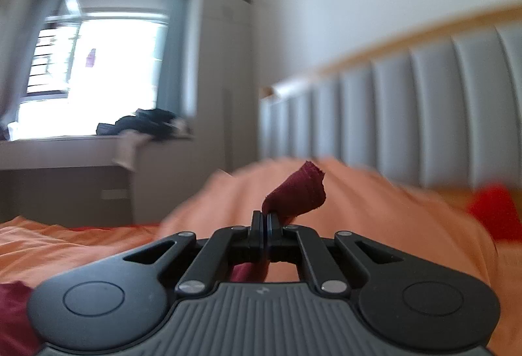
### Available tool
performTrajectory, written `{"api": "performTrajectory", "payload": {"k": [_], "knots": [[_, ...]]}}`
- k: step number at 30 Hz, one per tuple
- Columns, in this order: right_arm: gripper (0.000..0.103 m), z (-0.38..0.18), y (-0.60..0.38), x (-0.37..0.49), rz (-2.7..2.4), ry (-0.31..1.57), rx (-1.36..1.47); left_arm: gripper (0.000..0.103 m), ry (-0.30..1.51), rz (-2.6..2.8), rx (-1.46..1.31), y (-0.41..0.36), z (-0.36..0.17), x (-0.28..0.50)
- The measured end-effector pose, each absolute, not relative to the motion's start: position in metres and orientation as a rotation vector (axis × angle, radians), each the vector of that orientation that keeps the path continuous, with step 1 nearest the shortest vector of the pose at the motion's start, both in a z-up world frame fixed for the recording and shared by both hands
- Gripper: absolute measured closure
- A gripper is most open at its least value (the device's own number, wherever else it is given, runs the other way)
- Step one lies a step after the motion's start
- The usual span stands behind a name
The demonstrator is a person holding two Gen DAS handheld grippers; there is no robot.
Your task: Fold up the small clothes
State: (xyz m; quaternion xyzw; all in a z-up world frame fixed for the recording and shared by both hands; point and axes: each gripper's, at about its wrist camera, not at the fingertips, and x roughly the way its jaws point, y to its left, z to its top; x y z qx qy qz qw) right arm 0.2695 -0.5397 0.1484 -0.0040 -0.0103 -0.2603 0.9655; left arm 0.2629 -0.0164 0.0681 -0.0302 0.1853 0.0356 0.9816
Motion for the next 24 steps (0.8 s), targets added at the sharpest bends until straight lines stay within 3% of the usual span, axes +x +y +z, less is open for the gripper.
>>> {"api": "performTrajectory", "payload": {"k": [9, 17, 24], "knots": [[0.101, 0.182, -0.360, 0.267, -0.106, -0.122, -0.346, 0.000, 0.398, 0.217, -0.192, 0.038, 0.085, 0.262], [0.101, 0.132, -0.215, 0.254, 0.226, 0.006, -0.495, 0.000, 0.396, 0.328, -0.279, 0.078, 0.086, 0.250], [0.101, 0.077, -0.147, 0.222, 0.368, 0.045, -0.694, 0.000, 0.367, 0.345, -0.300, 0.090, 0.089, 0.239]]}}
